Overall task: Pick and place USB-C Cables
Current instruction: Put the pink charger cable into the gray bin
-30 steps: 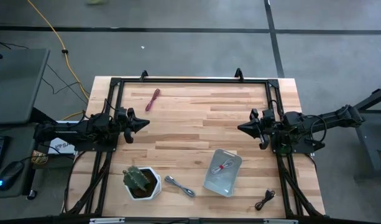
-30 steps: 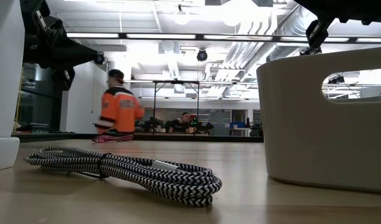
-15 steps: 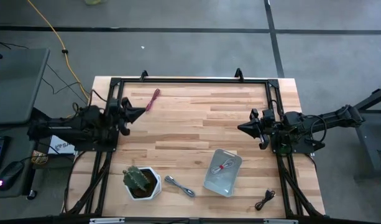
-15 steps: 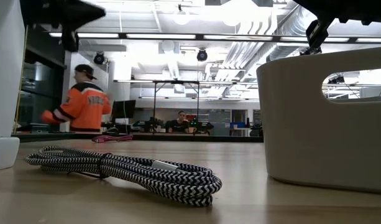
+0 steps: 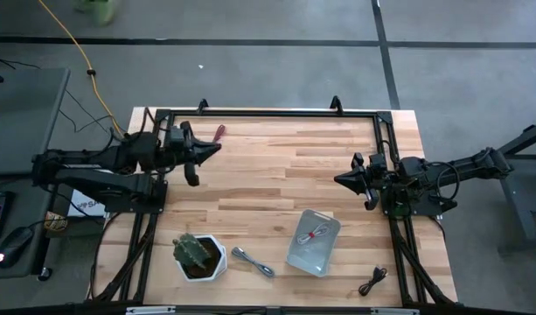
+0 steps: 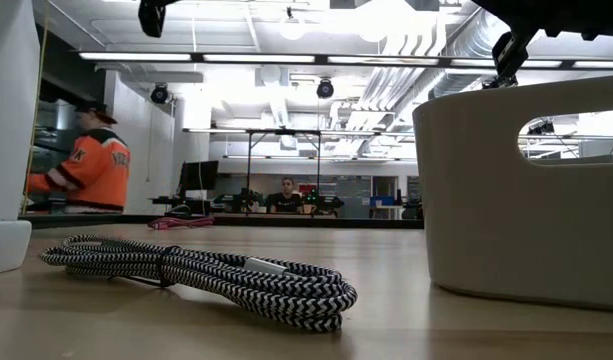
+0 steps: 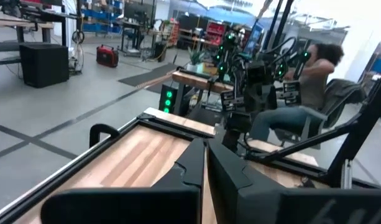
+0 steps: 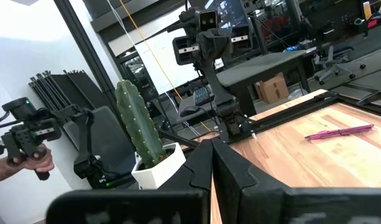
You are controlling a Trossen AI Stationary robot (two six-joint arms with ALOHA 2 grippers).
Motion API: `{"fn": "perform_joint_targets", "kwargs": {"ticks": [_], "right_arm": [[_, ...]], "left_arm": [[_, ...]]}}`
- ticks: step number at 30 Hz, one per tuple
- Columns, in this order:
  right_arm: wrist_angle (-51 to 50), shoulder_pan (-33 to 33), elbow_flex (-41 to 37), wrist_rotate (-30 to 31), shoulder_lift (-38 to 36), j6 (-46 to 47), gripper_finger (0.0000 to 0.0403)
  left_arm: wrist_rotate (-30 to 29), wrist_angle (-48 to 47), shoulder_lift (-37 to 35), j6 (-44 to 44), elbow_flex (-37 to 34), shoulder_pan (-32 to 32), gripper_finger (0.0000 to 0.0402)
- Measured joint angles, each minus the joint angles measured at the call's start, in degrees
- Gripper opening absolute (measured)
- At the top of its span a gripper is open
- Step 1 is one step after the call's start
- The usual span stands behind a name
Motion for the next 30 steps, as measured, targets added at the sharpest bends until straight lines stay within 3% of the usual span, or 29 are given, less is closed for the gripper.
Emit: {"fn": "perform_joint_targets", "kwargs": {"ticks": [13, 20, 25, 30], "right_arm": [[0.0, 0.0, 0.0, -0.2, 0.0, 0.0, 0.0000], [0.0, 0.0, 0.0, -0.2, 0.0, 0.0, 0.0000], [0.0, 0.0, 0.0, -0.2, 0.0, 0.0, 0.0000], [0.0, 0.0, 0.0, -0.1, 0.0, 0.0, 0.0000]], "left_arm": [[-0.1, -0.1, 0.8, 0.2, 0.0, 0.0, 0.0000], [-3.0, 0.3, 1.9, 3.1, 0.0, 0.0, 0.0003], [-8.3, -0.1, 4.8, -1.0, 0.0, 0.7, 0.0025], [-9.0, -7.0, 7.7, -9.6, 0.0, 6.0, 0.0070]]}}
